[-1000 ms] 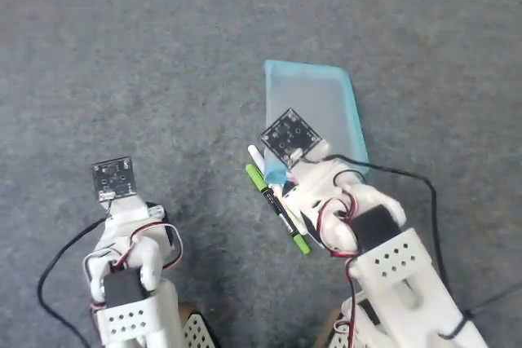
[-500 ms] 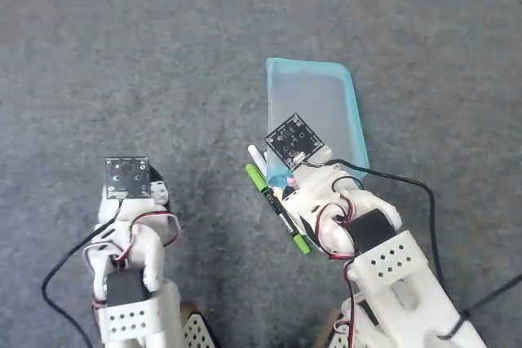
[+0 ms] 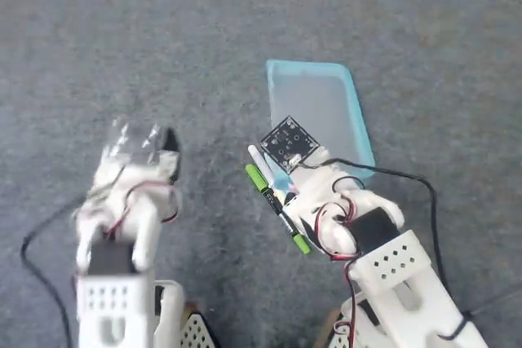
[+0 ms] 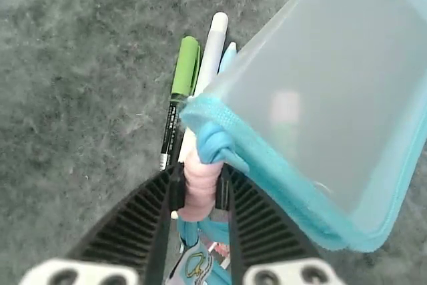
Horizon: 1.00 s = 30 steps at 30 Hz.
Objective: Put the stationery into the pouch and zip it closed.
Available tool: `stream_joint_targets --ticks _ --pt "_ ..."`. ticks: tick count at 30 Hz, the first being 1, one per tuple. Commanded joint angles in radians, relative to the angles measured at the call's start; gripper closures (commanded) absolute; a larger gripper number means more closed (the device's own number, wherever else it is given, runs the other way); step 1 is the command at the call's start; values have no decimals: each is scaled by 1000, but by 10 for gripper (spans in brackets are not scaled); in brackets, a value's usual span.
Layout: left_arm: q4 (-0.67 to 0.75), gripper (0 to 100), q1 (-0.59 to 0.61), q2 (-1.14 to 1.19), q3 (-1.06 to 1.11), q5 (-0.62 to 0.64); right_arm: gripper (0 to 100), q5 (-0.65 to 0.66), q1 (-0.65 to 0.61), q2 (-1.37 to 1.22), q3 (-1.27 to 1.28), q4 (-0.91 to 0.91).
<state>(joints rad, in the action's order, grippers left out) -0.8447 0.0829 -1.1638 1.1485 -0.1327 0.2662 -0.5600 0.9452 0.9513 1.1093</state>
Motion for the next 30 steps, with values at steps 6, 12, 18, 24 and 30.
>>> stream_joint_targets --ticks 6,12,18,24,30 --pt "-74 841 -227 279 -243 71 992 52 -8 28 -189 71" --pt "-77 784 -143 213 -228 95 992 46 -13 -38 -293 110" --pt "-38 831 -124 74 -99 89 992 44 -44 -295 -431 90" --pt "-20 833 23 6 -42 91 992 -5 -147 -450 -531 85" --pt "-14 724 23 6 1 48 992 2 -179 -429 -529 85"
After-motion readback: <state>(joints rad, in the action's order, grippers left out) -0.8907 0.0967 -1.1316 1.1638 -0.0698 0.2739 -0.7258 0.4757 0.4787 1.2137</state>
